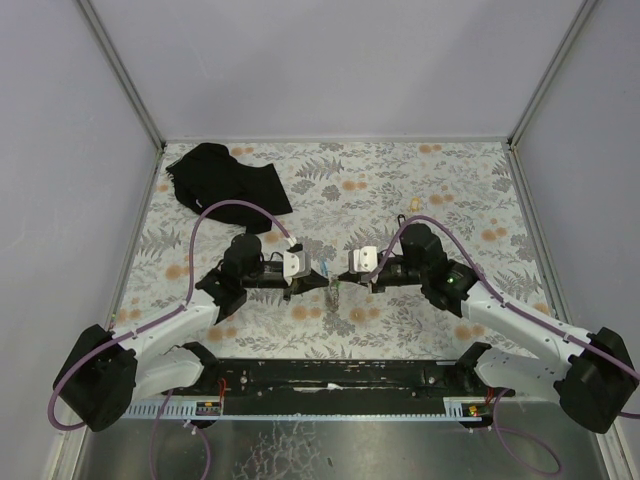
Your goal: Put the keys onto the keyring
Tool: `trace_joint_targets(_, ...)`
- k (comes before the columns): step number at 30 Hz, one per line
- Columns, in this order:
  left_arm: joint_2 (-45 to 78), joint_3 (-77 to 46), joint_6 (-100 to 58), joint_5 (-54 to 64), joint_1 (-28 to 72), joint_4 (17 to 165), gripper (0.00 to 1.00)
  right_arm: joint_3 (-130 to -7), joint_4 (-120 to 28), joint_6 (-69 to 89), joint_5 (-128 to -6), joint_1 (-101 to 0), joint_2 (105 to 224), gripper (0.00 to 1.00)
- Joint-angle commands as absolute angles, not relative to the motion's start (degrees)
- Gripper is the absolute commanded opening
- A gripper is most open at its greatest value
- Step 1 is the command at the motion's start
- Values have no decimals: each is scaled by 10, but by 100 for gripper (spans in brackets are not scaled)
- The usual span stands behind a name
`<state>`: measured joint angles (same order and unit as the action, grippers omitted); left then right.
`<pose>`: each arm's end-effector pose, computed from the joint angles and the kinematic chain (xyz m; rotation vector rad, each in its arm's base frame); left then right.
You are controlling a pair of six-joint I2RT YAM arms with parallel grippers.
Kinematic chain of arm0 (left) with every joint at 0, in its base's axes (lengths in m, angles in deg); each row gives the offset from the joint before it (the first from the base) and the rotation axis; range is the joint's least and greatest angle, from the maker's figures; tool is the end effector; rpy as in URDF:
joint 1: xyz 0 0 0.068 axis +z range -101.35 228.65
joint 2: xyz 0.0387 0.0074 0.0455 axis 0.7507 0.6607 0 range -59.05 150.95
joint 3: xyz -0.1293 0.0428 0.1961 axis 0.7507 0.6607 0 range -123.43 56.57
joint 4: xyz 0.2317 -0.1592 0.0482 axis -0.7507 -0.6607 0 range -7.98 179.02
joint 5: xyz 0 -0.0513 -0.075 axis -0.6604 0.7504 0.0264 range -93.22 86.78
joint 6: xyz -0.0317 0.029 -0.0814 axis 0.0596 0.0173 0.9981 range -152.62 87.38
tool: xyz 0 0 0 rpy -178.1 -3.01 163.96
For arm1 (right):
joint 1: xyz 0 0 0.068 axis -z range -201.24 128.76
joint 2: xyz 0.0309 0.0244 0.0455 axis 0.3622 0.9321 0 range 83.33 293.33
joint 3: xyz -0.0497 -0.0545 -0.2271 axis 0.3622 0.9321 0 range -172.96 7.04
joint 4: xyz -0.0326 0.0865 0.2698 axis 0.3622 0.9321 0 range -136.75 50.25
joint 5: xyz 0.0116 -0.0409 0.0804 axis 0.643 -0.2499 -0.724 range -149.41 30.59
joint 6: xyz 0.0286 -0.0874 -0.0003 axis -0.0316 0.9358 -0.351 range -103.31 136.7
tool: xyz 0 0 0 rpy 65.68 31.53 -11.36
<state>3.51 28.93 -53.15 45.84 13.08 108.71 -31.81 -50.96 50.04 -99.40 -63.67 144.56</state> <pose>0.2030 -0.2219 0.1771 1.3576 1.2539 -0.9639 0.1953 0.2504 0.2238 -1.4955 1.1410 0.7640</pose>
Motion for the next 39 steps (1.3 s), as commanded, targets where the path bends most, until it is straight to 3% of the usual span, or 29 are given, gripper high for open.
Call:
trace_joint_targets(1,35,272,-543,471,130,1090,0,-345,-504,515,-978,-646,1441,0)
trace_joint_targets(39,40,274,-534,471,131,1103,0,-354,-488,508,-984,-651,1447,0)
